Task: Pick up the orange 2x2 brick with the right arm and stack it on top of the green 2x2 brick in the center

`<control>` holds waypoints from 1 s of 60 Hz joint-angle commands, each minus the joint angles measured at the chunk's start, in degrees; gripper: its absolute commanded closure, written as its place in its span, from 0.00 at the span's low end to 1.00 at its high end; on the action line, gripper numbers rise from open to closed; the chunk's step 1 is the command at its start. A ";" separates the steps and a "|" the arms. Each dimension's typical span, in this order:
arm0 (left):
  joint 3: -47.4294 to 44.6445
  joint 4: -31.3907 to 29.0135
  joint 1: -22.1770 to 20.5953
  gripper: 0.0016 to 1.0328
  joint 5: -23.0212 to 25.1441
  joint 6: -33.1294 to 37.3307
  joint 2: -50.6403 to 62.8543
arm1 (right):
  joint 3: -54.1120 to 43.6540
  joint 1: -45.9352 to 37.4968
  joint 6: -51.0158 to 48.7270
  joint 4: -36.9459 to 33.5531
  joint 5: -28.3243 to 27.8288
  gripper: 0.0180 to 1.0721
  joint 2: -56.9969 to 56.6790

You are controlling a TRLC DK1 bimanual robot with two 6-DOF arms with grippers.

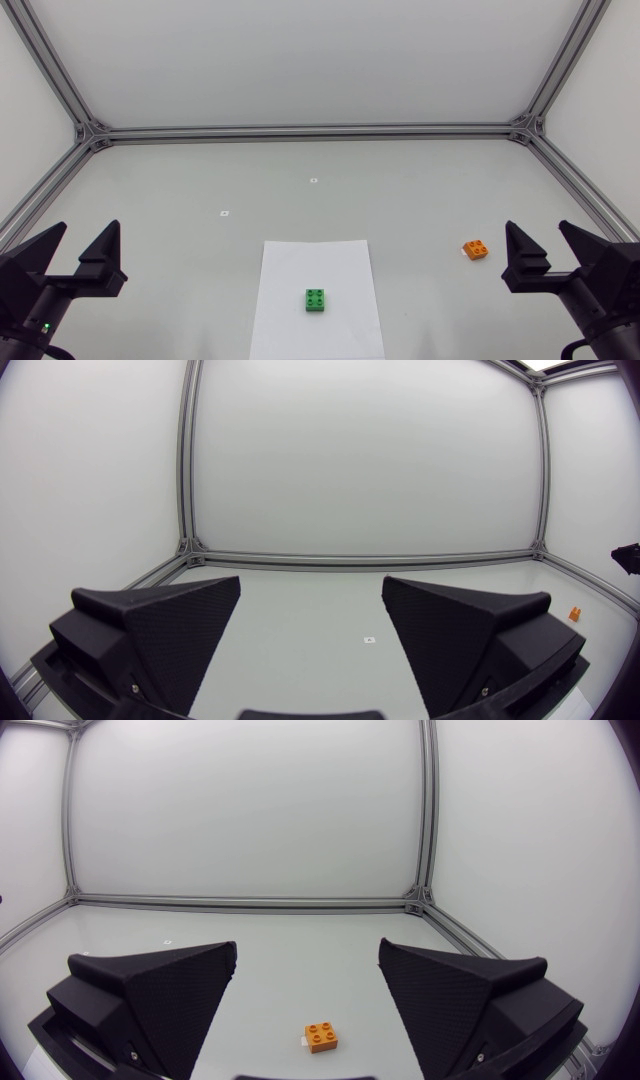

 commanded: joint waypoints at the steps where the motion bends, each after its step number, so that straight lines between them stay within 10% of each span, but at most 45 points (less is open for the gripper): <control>1: -2.35 -0.84 0.17 0.04 0.23 0.75 -0.45 | -0.24 -0.18 0.89 -3.06 0.48 0.04 -0.60; 60: -2.35 -0.84 0.17 0.04 0.23 0.75 -0.45 | 19.36 0.62 -0.25 -6.14 -0.05 0.04 11.97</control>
